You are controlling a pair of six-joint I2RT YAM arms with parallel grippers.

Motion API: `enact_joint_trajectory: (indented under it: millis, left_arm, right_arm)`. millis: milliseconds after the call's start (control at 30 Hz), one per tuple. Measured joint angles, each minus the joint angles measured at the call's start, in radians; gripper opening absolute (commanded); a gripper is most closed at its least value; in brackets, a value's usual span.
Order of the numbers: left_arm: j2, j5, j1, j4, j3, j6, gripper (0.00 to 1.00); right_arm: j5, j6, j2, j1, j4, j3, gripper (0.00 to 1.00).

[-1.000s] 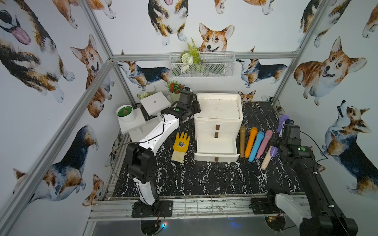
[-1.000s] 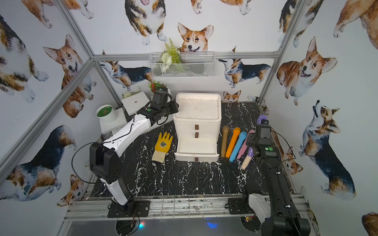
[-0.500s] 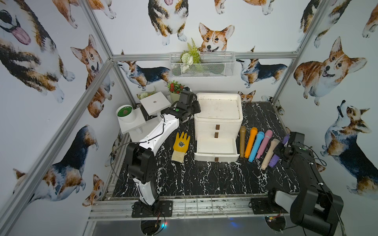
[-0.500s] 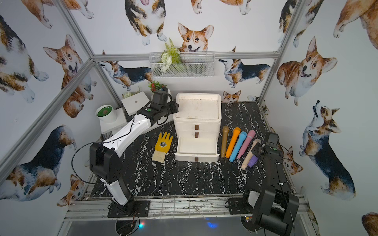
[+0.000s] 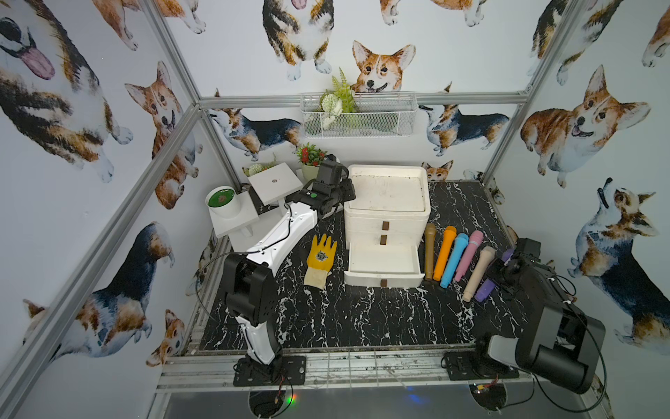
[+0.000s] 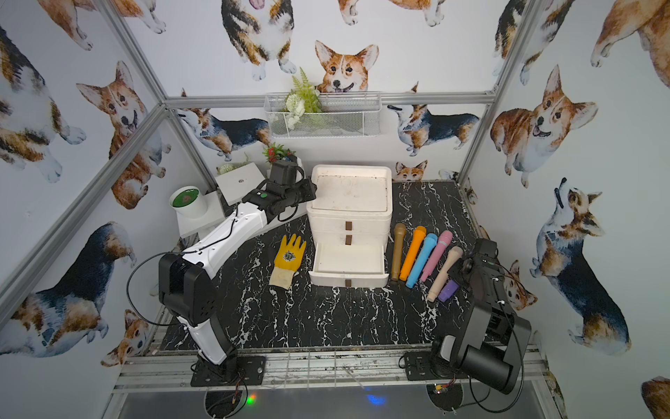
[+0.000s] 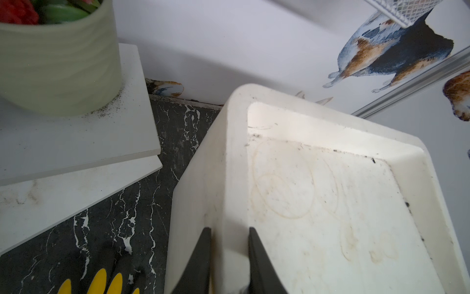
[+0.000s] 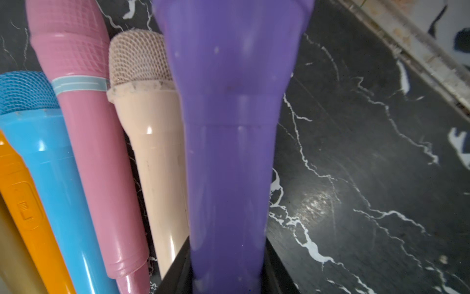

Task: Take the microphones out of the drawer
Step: Place the microphone at the center of the board.

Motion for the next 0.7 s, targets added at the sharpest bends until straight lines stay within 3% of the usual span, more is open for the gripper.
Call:
enact_joint_trajectory:
  millis: [467,567,700]
  left_arm:
    - [0.006,0.004,0.002,-0.019,0.019,0.004,0.17]
    - [0.009,0.006,0.003,-0.026,0.023,0.005,0.17]
    - [0.010,0.013,0.007,-0.029,0.024,0.007,0.17]
  right_arm:
    - [-0.069,0.005,0.195,-0.024,0.072,0.044,0.01]
    - [-0.083,0.005,0.207,-0.024,0.083,0.050,0.17]
    - [-0.094,0.005,0.218,-0.024,0.095,0.054,0.31]
